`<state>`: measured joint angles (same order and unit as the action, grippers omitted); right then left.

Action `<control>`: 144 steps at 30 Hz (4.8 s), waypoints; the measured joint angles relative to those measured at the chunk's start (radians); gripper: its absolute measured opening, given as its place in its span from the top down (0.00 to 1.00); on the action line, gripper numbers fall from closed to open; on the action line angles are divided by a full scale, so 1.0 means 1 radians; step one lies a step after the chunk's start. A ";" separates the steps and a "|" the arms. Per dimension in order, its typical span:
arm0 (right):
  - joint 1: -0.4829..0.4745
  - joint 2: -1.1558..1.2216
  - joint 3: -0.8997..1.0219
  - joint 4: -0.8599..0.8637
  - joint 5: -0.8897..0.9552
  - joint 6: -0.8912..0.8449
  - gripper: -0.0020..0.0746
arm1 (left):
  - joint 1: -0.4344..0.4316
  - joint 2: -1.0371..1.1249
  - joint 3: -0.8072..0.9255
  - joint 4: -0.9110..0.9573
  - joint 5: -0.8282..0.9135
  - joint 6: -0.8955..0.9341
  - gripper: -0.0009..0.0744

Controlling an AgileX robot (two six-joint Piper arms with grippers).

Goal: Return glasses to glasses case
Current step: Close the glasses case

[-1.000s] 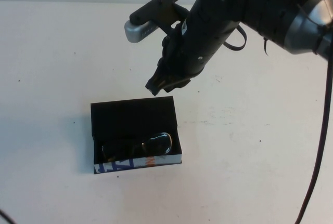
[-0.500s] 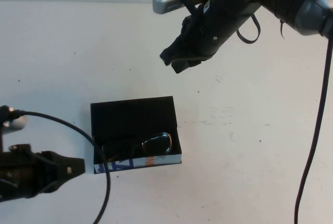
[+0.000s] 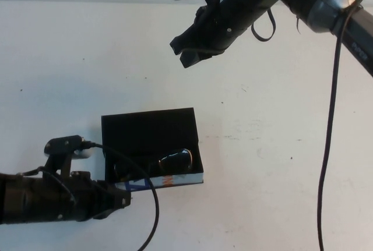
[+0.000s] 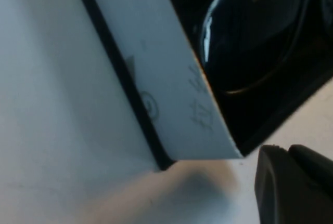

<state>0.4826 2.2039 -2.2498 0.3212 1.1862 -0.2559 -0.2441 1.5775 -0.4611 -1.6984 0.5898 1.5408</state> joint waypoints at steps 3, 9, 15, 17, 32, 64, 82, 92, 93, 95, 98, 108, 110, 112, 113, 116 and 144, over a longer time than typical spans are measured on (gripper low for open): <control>-0.001 0.043 -0.047 0.001 0.015 0.000 0.99 | 0.000 0.059 -0.021 -0.009 -0.007 0.046 0.99; -0.002 0.102 -0.075 0.018 -0.018 -0.002 0.99 | -0.002 0.108 -0.065 -0.023 0.002 0.090 0.99; -0.002 0.163 -0.076 0.042 -0.069 -0.016 0.99 | -0.002 0.122 -0.074 -0.034 0.015 0.100 0.99; -0.002 0.185 -0.076 0.043 -0.071 -0.016 0.99 | -0.002 0.122 -0.074 -0.034 0.015 0.102 0.99; -0.002 0.235 -0.079 0.104 0.040 -0.023 0.99 | -0.002 0.122 -0.074 -0.036 0.013 0.110 0.99; 0.033 0.221 -0.042 0.140 0.030 -0.007 0.99 | -0.002 0.122 -0.074 -0.036 0.005 0.114 0.99; 0.015 0.248 -0.038 0.029 0.041 -0.001 0.99 | -0.002 0.122 -0.074 -0.036 0.003 0.114 0.99; 0.017 0.259 -0.036 0.128 0.041 -0.001 0.99 | -0.002 0.122 -0.074 -0.036 0.003 0.114 0.99; 0.017 0.259 -0.036 0.128 0.041 -0.001 0.99 | -0.002 0.122 -0.074 -0.036 0.003 0.114 0.99; 0.021 0.255 -0.036 0.133 0.039 -0.001 0.99 | -0.002 0.122 -0.074 -0.036 0.003 0.114 0.99; 0.033 0.241 -0.036 0.138 0.038 0.001 0.99 | -0.002 0.122 -0.074 -0.036 0.003 0.114 0.99; 0.093 0.114 0.121 0.156 0.040 -0.023 0.99 | -0.002 0.122 -0.078 -0.036 -0.005 0.114 0.99; 0.103 0.088 0.191 0.158 0.040 -0.037 0.99 | -0.002 0.122 -0.079 -0.036 -0.009 0.114 0.99; 0.109 0.062 0.248 0.158 0.037 -0.045 0.99 | -0.002 0.122 -0.079 -0.036 -0.013 0.114 0.99; 0.115 0.046 0.270 0.158 0.037 -0.052 0.99 | -0.002 0.122 -0.079 -0.038 -0.013 0.114 0.99; 0.132 0.002 0.313 0.160 0.037 -0.066 0.99 | -0.002 0.120 -0.079 -0.038 -0.022 0.107 0.99; 0.185 -0.046 0.466 0.154 0.031 -0.068 0.99 | -0.002 -0.749 -0.041 0.732 -0.054 -0.701 0.99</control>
<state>0.6676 2.1580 -1.7837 0.4747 1.2174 -0.3238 -0.2457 0.8281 -0.5017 -0.9663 0.5361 0.8402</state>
